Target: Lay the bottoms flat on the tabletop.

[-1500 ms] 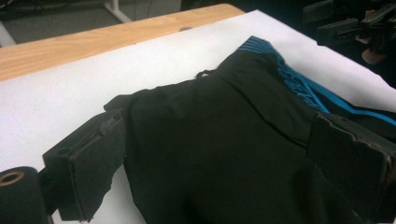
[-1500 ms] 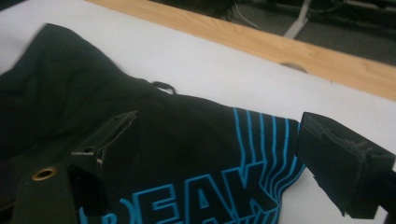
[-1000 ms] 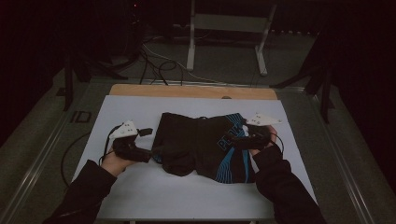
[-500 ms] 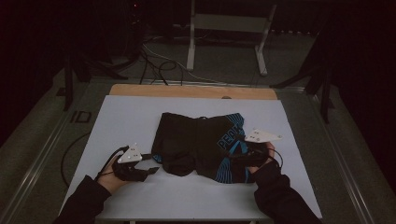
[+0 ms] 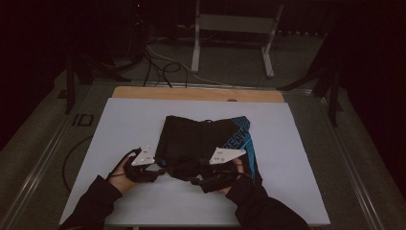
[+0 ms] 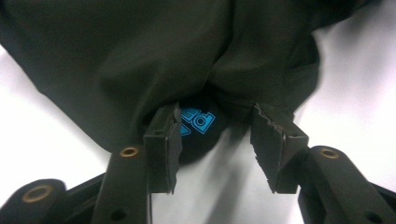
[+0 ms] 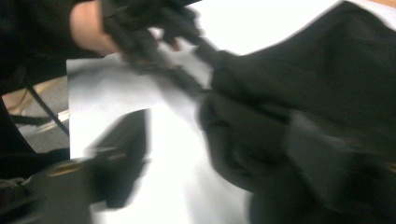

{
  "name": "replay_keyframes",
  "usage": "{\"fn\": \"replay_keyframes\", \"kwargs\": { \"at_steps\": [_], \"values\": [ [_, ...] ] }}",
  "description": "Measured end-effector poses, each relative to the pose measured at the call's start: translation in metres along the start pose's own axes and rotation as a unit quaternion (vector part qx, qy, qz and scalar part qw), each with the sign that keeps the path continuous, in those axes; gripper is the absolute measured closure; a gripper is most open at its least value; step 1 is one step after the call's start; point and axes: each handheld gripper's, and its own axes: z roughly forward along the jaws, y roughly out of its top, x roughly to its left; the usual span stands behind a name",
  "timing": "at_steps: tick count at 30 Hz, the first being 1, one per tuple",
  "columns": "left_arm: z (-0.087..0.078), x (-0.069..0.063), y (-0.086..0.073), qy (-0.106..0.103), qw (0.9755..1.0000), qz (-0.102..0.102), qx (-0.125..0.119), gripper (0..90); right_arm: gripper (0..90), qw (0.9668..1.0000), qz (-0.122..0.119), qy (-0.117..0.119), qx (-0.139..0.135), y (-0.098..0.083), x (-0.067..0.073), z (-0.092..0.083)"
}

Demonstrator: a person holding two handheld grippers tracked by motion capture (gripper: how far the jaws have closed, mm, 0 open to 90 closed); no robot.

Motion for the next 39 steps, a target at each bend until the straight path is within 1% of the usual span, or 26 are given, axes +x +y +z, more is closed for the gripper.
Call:
{"fn": "replay_keyframes", "kwargs": {
  "at_steps": [3,4,5,6,8,9,10,11,14,16,17,19,20,21,22,23,24,25,26,29,32,34,35,36,38,39],
  "values": [
    [0.008,0.002,0.001,0.001,0.9999,0.006,0.014,61.2,42.1,0.9992,-0.014,0.010,0.035,-0.005,0.006,0.020],
    [0.010,0.003,0.001,-0.002,0.9999,0.006,0.015,62.9,44.9,0.9989,-0.021,0.005,0.042,-0.007,0.008,0.026],
    [0.012,0.004,0.001,-0.005,0.9998,0.006,0.018,65.1,45.7,0.9985,-0.019,0.001,0.051,-0.008,0.008,0.031],
    [0.013,0.004,0.001,-0.007,0.9997,0.009,0.021,67.2,48.8,0.9981,-0.021,0.004,0.058,-0.009,0.008,0.036],
    [0.015,0.006,0.001,-0.014,0.9997,0.007,0.021,70.7,51.4,0.9962,-0.039,-0.018,0.076,-0.011,0.010,0.045],
    [0.015,0.007,0.001,-0.017,0.9997,0.005,0.020,71.7,52.1,0.9959,-0.033,-0.020,0.082,-0.011,0.012,0.050],
    [0.015,0.007,0.001,-0.018,0.9996,0.006,0.019,72.8,53.2,0.9940,-0.060,-0.025,0.088,-0.013,0.009,0.053],
    [0.015,0.008,0.001,-0.021,0.9996,0.004,0.019,73.2,54.1,0.9925,-0.068,-0.041,0.093,-0.014,0.010,0.057],
    [0.016,0.007,0.000,-0.024,0.9996,0.004,0.018,77.0,58.9,0.9879,-0.090,-0.070,0.105,-0.016,0.010,0.065],
    [0.016,0.007,0.000,-0.024,0.9995,0.003,0.018,77.9,60.8,0.9873,-0.091,-0.075,0.107,-0.017,0.009,0.067],
    [0.016,0.008,0.000,-0.026,0.9995,0.002,0.017,79.3,66.0,0.9858,-0.093,-0.076,0.117,-0.018,0.010,0.070],
    [0.016,0.008,0.000,-0.027,0.9995,0.001,0.017,81.2,67.5,0.9861,-0.090,-0.075,0.118,-0.018,0.010,0.071],
    [0.016,0.008,0.000,-0.028,0.9995,0.000,0.016,81.2,70.7,0.9855,-0.095,-0.073,0.120,-0.018,0.010,0.071],
    [0.016,0.008,0.000,-0.028,0.9995,0.000,0.016,82.7,70.7,0.9855,-0.095,-0.073,0.120,-0.018,0.010,0.071],
    [0.016,0.009,0.000,-0.031,0.9994,-0.003,0.016,85.1,86.0,0.9861,-0.088,-0.072,0.121,-0.017,0.009,0.072],
    [0.016,0.009,0.000,-0.031,0.9994,-0.004,0.015,86.6,88.0,0.9862,-0.079,-0.078,0.123,-0.017,0.010,0.072],
    [0.016,0.009,0.000,-0.030,0.9994,-0.004,0.014,87.2,88.5,0.9861,-0.083,-0.073,0.123,-0.016,0.008,0.071],
    [0.015,0.009,0.000,-0.032,0.9994,-0.007,0.013,87.8,88.9,0.9872,-0.071,-0.077,0.120,-0.015,0.008,0.071],
    [0.014,0.010,0.000,-0.035,0.9993,-0.009,0.012,88.2,89.2,0.9871,-0.082,-0.074,0.116,-0.014,0.007,0.068],
    [0.011,0.010,0.001,-0.037,0.9992,-0.009,0.011,89.1,89.6,0.9884,-0.086,-0.075,0.100,-0.010,0.010,0.060],
    [-0.001,0.009,0.005,-0.032,0.9994,-0.007,-0.003,89.3,89.8,0.9892,-0.093,-0.076,0.084,-0.003,0.011,0.050],
    [-0.009,0.008,0.008,-0.035,0.9993,-0.005,-0.009,89.4,89.8,0.9900,-0.093,-0.081,0.068,0.002,0.011,0.041],
    [-0.013,0.007,0.009,-0.034,0.9994,-0.001,-0.012,89.4,89.8,0.9918,-0.082,-0.078,0.060,0.005,0.011,0.036],
    [-0.017,0.006,0.010,-0.035,0.9993,0.001,-0.015,89.5,89.8,0.9921,-0.084,-0.081,0.047,0.007,0.009,0.030],
    [-0.025,0.004,0.011,-0.034,0.9991,0.003,-0.023,89.5,89.8,0.9927,-0.076,-0.086,0.038,0.011,0.010,0.019],
    [-0.030,0.004,0.012,-0.035,0.9990,0.004,-0.027,89.5,89.8,0.9925,-0.079,-0.089,0.030,0.013,0.008,0.014]
  ]
}}
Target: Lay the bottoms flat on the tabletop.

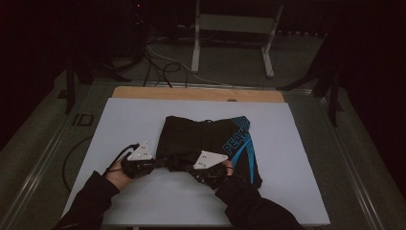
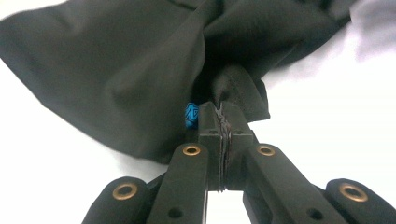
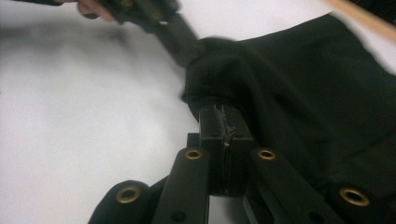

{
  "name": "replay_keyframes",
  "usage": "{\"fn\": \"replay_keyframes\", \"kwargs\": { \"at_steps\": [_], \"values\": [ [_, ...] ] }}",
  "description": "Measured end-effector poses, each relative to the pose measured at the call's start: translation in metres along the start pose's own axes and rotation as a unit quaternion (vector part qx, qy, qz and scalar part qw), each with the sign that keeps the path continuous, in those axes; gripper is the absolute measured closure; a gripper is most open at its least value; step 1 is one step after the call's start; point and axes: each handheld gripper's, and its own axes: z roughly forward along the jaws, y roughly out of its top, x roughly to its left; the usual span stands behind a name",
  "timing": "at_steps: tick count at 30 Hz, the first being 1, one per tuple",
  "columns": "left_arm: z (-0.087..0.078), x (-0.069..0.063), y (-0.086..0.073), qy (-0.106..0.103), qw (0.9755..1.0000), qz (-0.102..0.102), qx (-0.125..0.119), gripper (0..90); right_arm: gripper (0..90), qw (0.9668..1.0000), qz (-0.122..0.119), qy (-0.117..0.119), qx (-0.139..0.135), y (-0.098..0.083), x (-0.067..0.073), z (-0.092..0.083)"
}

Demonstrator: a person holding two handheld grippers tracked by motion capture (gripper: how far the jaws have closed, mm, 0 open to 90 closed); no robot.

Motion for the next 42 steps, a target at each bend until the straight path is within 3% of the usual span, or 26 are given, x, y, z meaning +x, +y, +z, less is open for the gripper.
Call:
{"fn": "replay_keyframes", "kwargs": {
  "at_steps": [6,10,12,15,17,19,21,22,25,26,30,33,36,37,42],
  "values": [
    [-0.030,-0.003,0.001,0.002,0.9996,0.005,-0.026,89.4,89.8,0.9995,0.025,-0.002,-0.017,0.000,-0.007,-0.030],
    [-0.043,-0.006,-0.005,-0.007,0.9994,0.002,-0.033,89.3,89.7,0.9990,0.037,0.003,-0.026,-0.007,-0.002,-0.047],
    [-0.047,-0.009,-0.010,-0.015,0.9993,0.004,-0.034,89.3,89.7,0.9984,0.046,0.017,-0.029,-0.012,0.002,-0.054],
    [-0.047,-0.012,-0.020,-0.033,0.9989,-0.008,-0.033,89.1,89.5,0.9988,0.037,0.023,-0.024,-0.019,0.010,-0.061],
    [-0.046,-0.014,-0.026,-0.052,0.9981,-0.011,-0.033,89.0,88.9,0.9985,0.044,0.023,-0.024,-0.023,0.013,-0.063],
    [-0.044,-0.017,-0.029,-0.069,0.9968,-0.017,-0.037,84.5,80.0,0.9974,0.059,0.032,-0.027,-0.026,0.012,-0.064],
    [-0.044,-0.022,-0.030,-0.075,0.9960,-0.024,-0.042,69.0,62.9,0.9965,0.063,0.047,-0.028,-0.027,0.009,-0.065],
    [-0.044,-0.024,-0.030,-0.079,0.9958,-0.025,-0.039,59.4,57.1,0.9960,0.066,0.048,-0.035,-0.028,0.009,-0.066],
    [-0.043,-0.031,-0.029,-0.084,0.9951,-0.034,-0.041,49.3,42.5,0.9961,0.067,0.032,-0.048,-0.026,0.007,-0.068],
    [-0.042,-0.034,-0.028,-0.085,0.9950,-0.032,-0.041,49.4,39.9,0.9965,0.063,0.024,-0.049,-0.025,0.007,-0.068],
    [-0.029,-0.045,-0.026,-0.075,0.9964,-0.036,-0.016,50.7,46.3,0.9961,0.061,0.034,-0.054,-0.020,0.011,-0.063],
    [-0.017,-0.050,-0.024,-0.063,0.9975,-0.031,0.001,52.9,48.0,0.9962,0.053,0.048,-0.050,-0.018,0.024,-0.050],
    [-0.009,-0.051,-0.023,-0.055,0.9978,-0.036,0.000,54.0,47.3,0.9966,0.045,0.051,-0.046,-0.015,0.038,-0.034],
    [-0.006,-0.051,-0.023,-0.047,0.9985,-0.027,0.004,54.5,46.1,0.9967,0.047,0.052,-0.042,-0.014,0.043,-0.028],
    [0.000,-0.049,-0.023,-0.017,0.9994,-0.021,0.020,56.7,44.0,0.9987,0.012,0.044,-0.023,-0.015,0.063,-0.004]
  ]
}}
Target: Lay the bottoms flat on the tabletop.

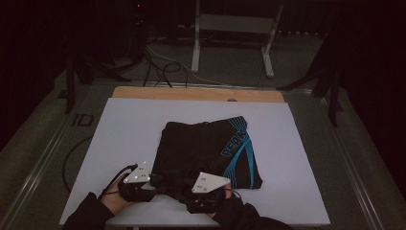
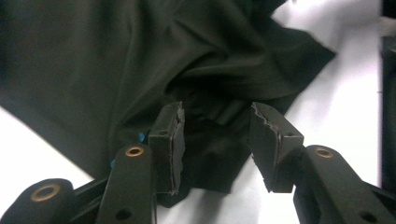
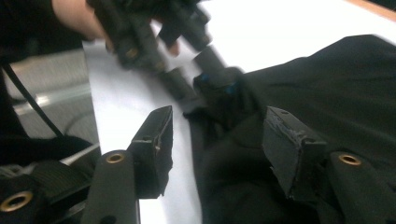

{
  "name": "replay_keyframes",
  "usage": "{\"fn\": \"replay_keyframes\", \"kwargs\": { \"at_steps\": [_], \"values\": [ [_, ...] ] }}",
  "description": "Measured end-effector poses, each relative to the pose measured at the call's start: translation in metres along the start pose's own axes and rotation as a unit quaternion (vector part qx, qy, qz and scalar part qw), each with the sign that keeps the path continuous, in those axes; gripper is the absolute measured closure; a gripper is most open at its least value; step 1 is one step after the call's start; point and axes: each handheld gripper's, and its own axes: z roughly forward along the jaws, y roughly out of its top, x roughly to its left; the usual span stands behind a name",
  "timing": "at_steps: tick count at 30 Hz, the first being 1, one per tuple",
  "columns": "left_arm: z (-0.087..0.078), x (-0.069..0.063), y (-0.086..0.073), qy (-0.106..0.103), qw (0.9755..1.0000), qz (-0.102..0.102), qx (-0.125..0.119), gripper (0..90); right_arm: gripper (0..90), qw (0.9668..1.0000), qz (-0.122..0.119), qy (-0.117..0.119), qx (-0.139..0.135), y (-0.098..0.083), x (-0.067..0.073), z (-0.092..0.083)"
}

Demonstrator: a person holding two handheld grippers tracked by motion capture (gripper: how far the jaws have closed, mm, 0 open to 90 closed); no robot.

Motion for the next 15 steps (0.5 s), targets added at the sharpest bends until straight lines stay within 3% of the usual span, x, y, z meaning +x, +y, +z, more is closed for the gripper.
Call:
{"fn": "replay_keyframes", "kwargs": {
  "at_steps": [1,2,4,6,9,10,12,15],
  "values": [
    [0.000,0.000,0.000,0.000,1.0000,0.000,0.000,56.7,44.4,0.9999,-0.002,-0.011,0.007,-0.001,0.005,0.006],
    [0.002,0.001,-0.002,0.006,0.9999,0.000,0.010,58.1,44.8,0.9989,-0.028,-0.022,0.029,-0.004,0.008,0.017],
    [0.004,0.001,-0.003,0.004,0.9998,0.001,0.019,59.6,49.9,0.9966,-0.047,-0.046,0.050,-0.009,0.010,0.027],
    [0.005,0.000,-0.005,0.006,0.9995,0.004,0.031,61.0,56.4,0.9940,-0.052,-0.068,0.068,-0.013,0.009,0.033],
    [0.005,0.001,-0.006,0.011,0.9991,0.007,0.040,67.8,76.0,0.9933,-0.041,-0.078,0.075,-0.016,0.003,0.033],
    [0.004,0.001,-0.007,0.010,0.9989,0.008,0.044,71.5,81.3,0.9942,-0.025,-0.074,0.073,-0.015,-0.001,0.029],
    [0.003,0.002,-0.007,0.011,0.9987,0.008,0.049,76.0,84.0,0.9946,-0.021,-0.083,0.060,-0.014,-0.007,0.023],
    [0.000,0.002,-0.006,0.011,0.9988,0.008,0.047,81.9,85.1,0.9958,0.005,-0.078,0.047,-0.008,-0.013,0.012]
  ]
}}
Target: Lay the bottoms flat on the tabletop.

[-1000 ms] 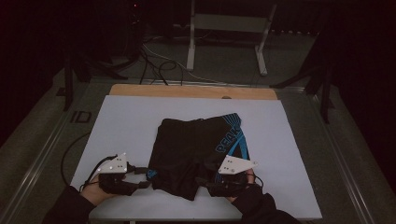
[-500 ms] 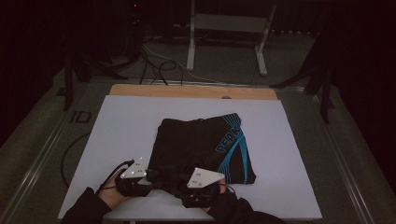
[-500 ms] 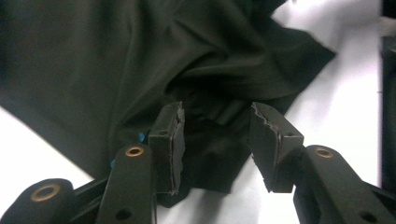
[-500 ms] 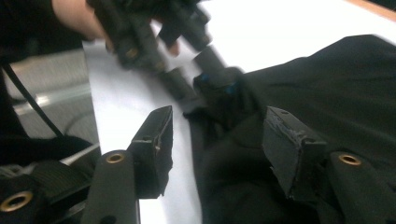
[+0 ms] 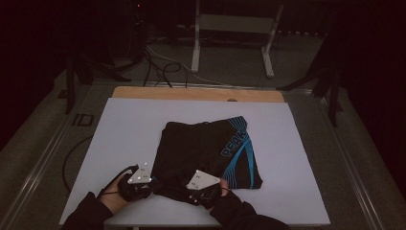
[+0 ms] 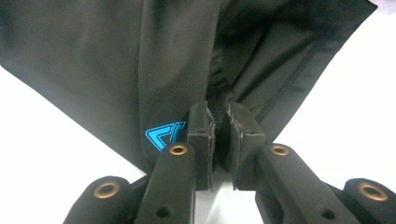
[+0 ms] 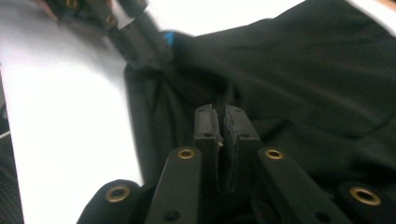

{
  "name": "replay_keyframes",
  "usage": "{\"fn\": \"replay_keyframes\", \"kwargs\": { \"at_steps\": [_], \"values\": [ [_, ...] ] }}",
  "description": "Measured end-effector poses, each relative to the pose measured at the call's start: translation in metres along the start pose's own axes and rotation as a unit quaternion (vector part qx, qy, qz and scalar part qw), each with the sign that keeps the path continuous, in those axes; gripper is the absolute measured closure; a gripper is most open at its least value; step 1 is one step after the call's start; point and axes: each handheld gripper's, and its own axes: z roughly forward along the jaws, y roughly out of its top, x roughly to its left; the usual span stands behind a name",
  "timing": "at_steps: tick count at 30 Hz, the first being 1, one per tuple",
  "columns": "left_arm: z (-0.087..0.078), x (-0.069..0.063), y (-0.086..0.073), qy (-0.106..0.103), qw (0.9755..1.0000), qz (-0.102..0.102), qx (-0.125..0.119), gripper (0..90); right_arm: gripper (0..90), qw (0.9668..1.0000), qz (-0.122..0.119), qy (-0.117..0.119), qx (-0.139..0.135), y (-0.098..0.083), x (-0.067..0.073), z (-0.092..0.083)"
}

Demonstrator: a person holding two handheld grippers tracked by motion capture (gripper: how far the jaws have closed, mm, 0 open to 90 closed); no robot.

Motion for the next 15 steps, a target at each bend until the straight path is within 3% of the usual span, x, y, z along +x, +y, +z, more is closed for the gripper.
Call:
{"fn": "replay_keyframes", "kwargs": {
  "at_steps": [6,8,15],
  "values": [
    [-0.017,0.003,0.001,-0.005,0.9993,-0.010,-0.036,82.9,85.0,0.9992,0.018,0.010,-0.035,0.004,-0.012,-0.027],
    [-0.022,0.003,0.000,-0.007,0.9990,-0.006,-0.044,82.9,85.0,0.9988,0.019,0.018,-0.042,0.003,-0.013,-0.034],
    [-0.032,-0.008,-0.004,-0.037,0.9978,0.005,-0.055,82.7,84.9,0.9983,0.026,0.033,-0.039,-0.007,-0.006,-0.052]
  ]
}}
